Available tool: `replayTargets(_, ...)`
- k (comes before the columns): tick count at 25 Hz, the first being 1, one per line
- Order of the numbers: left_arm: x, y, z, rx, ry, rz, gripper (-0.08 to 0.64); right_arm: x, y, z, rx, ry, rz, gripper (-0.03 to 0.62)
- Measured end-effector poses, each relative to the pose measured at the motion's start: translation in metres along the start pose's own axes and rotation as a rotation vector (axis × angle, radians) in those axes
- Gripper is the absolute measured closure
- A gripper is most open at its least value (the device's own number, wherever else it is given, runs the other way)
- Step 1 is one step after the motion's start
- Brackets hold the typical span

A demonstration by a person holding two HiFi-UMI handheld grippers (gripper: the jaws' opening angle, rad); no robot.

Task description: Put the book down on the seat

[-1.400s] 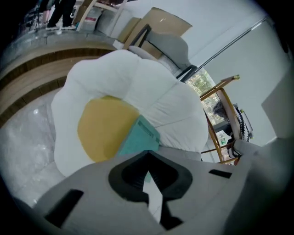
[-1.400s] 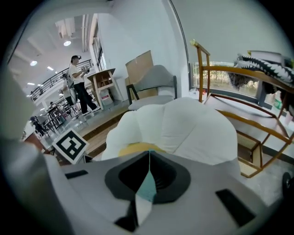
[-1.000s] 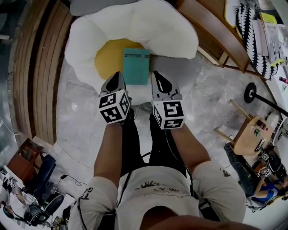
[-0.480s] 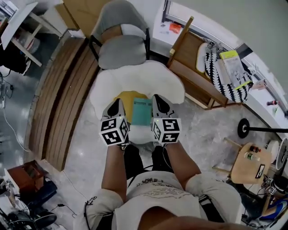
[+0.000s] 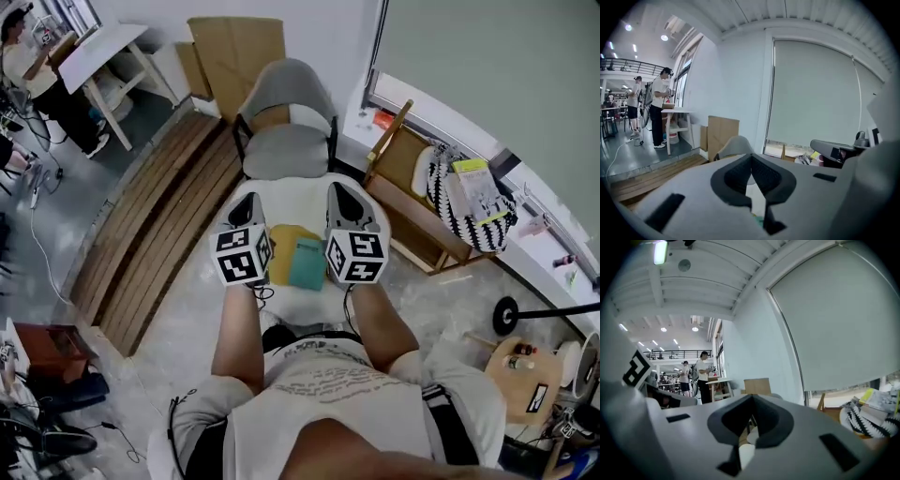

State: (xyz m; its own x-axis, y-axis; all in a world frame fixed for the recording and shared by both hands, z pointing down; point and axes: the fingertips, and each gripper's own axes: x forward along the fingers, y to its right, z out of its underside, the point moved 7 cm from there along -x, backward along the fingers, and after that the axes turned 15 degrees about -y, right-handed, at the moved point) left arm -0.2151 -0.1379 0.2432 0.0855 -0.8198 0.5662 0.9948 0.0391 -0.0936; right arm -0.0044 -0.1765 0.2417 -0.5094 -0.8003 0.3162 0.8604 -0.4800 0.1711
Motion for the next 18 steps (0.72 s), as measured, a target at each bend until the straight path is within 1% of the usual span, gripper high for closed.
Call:
replayTargets(2, -0.013, 0.002, -0.020, 0.009, 0.043, 0.002, 0.538, -0.005, -0.010, -0.023, -0.030, 0.037, -0.023, 0.565)
replayTargets(5, -0.033, 0.006, -0.049, 0.045, 0.101, -0.004, 0.538, -0.013, -0.023, -0.054, -0.081, 0.092, -0.057, 0.565)
replayTargets(9, -0.052, 0.011, -0.082, 0.095, 0.156, -0.014, 0.538, -0.014, -0.030, -0.082, -0.098, 0.136, -0.070, 0.565)
replayTargets(11, -0.054, 0.015, -0.092, 0.113, 0.165, -0.003, 0.538, -0.015, -0.031, -0.091, -0.105, 0.155, -0.067, 0.565)
replayTargets(14, -0.056, 0.016, -0.102, 0.114, 0.178, 0.013, 0.538, -0.013, -0.029, -0.101, -0.101, 0.173, -0.067, 0.565)
replayTargets(18, -0.055, 0.013, -0.109, 0.102, 0.202, -0.003, 0.538, 0.000, -0.023, -0.103, -0.054, 0.162, -0.122, 0.565)
